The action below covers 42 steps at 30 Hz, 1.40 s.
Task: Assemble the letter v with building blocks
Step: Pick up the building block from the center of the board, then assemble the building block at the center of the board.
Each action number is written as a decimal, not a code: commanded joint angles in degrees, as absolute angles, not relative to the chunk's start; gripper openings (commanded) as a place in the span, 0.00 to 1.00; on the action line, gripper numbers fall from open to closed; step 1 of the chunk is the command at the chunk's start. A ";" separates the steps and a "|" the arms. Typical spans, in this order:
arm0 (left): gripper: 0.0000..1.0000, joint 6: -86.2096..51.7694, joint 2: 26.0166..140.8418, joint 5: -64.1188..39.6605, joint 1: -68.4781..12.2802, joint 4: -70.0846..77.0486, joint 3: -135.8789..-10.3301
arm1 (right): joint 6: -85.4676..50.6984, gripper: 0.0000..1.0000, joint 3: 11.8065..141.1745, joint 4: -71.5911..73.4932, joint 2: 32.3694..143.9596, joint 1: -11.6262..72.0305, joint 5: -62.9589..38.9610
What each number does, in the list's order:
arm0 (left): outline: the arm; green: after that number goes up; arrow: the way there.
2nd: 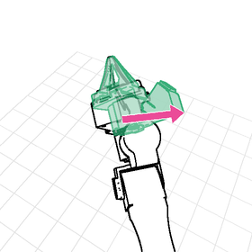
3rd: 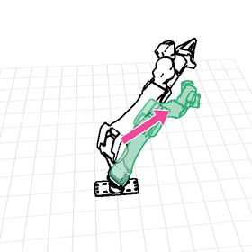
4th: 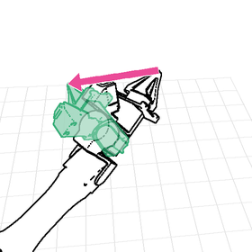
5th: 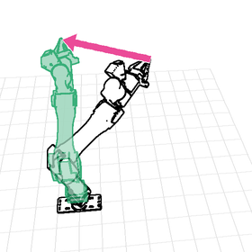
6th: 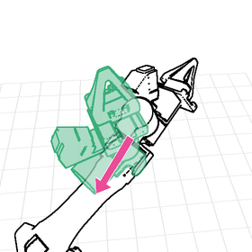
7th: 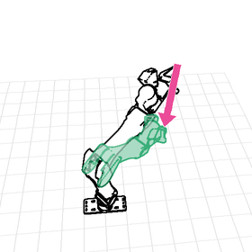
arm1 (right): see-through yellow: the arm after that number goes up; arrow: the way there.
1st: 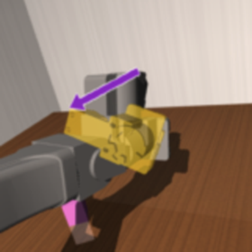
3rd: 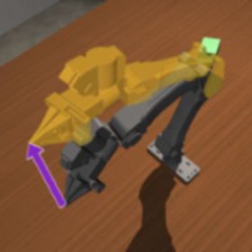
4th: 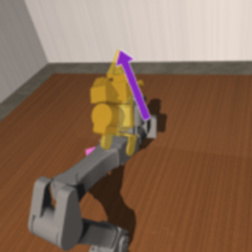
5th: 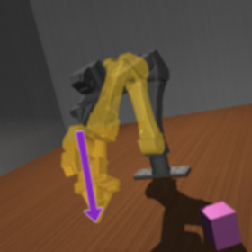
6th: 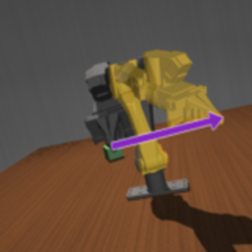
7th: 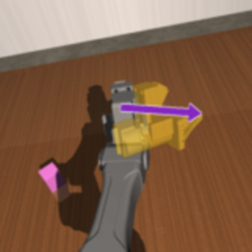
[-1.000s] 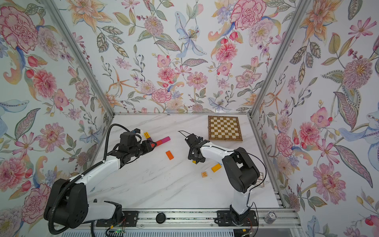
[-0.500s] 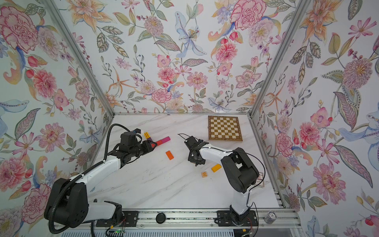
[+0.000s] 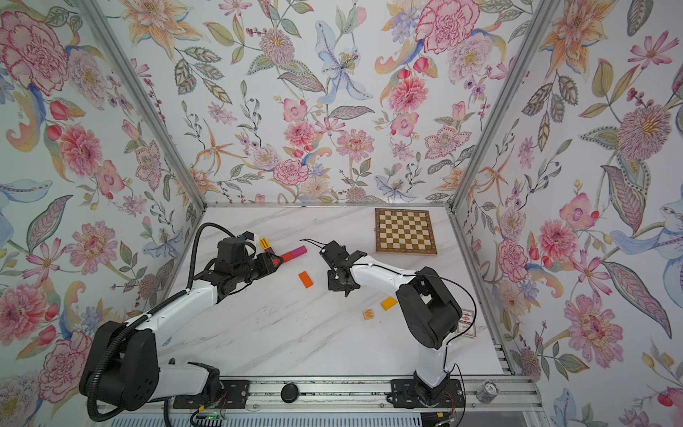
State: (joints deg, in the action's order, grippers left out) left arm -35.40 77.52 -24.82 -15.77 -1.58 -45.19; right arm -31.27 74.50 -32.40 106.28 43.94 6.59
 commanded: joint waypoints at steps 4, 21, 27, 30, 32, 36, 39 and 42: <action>0.52 -35.60 75.85 -23.30 -16.36 -0.40 -45.36 | -20.55 0.23 78.92 -35.60 109.93 49.00 1.22; 0.52 -36.83 74.42 -21.26 -16.28 -0.09 -44.21 | -15.01 0.24 83.42 -36.52 116.43 51.00 0.49; 0.52 -36.90 74.44 -21.16 -16.28 -0.26 -44.08 | -14.67 0.25 83.85 -36.48 117.28 50.85 1.65; 0.52 -36.98 74.38 -21.14 -16.31 -0.18 -43.98 | -14.68 0.25 84.37 -36.47 117.77 50.56 1.71; 0.52 -36.99 74.50 -21.26 -16.39 -0.26 -43.96 | -14.64 0.25 84.94 -36.49 118.15 50.55 2.06; 0.52 -36.92 74.44 -21.26 -16.26 -0.26 -44.04 | -14.57 0.25 85.79 -36.47 118.89 50.41 2.53; 0.52 -36.91 74.53 -21.35 -16.27 -0.26 -44.15 | -14.59 0.25 86.03 -36.47 119.27 50.21 2.21; 0.53 -36.90 74.62 -21.34 -16.41 -0.13 -44.21 | -14.34 0.25 86.17 -36.40 119.49 50.19 1.94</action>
